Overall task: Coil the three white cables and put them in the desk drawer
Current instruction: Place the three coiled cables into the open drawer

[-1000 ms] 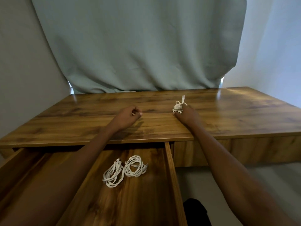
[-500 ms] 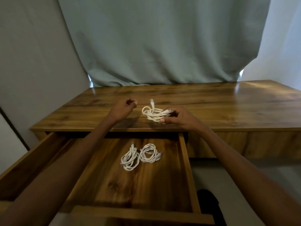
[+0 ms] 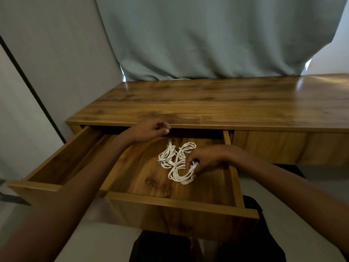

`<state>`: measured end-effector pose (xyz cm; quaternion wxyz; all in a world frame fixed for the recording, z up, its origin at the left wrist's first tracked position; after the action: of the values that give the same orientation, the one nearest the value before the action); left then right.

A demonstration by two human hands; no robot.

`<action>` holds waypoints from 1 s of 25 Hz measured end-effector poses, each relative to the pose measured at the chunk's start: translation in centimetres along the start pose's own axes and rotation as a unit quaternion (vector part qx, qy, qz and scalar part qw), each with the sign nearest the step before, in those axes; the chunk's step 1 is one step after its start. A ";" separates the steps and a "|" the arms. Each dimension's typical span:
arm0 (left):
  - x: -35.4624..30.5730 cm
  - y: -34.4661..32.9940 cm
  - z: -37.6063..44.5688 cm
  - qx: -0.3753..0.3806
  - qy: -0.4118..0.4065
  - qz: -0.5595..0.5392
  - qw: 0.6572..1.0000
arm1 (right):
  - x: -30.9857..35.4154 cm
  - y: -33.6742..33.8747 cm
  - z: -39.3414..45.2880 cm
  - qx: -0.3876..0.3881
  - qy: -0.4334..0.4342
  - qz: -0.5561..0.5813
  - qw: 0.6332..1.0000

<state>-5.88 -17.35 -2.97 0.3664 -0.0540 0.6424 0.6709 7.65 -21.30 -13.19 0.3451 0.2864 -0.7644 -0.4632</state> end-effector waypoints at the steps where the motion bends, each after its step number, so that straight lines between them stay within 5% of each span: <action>1: -0.2 -0.4 -0.3 0.008 -0.001 0.008 1.000 | 0.0 0.0 -0.3 0.005 -0.007 -0.002 1.000; 5: -2.0 0.1 -2.9 -0.001 0.015 0.026 1.000 | 2.1 3.9 -5.0 -0.080 -0.044 -0.040 0.995; 9: -6.3 2.2 -9.8 -0.164 -0.015 0.023 0.986 | 7.2 6.1 -13.2 -0.258 -0.149 -0.074 0.952; 12: -7.9 -0.7 -15.8 -0.267 -0.031 0.092 0.959 | 11.7 0.9 -14.7 -0.284 -0.186 -0.117 0.933; 16: -7.6 -4.4 -18.4 -0.306 -0.037 0.176 0.935 | 11.2 -3.3 -13.2 -0.326 -0.233 -0.168 0.901; 25: -5.4 -3.5 -12.6 -0.336 -0.040 0.144 0.930 | 6.3 0.3 -10.6 -0.388 -0.278 -0.236 0.846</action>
<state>-5.05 -31.36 -5.03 0.2515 -0.0539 0.3649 0.8948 12.31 -31.37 -7.73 0.0812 0.1605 -0.4956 -0.8497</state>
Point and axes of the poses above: each hand's wrist, its own z-axis towards the middle knuckle, its own y-axis out of the back of the hand, x = y × z, the point moved 10 cm from there along z, towards the middle knuckle, and after that the axes turned 7 degrees about -z, right-handed, at the moved point
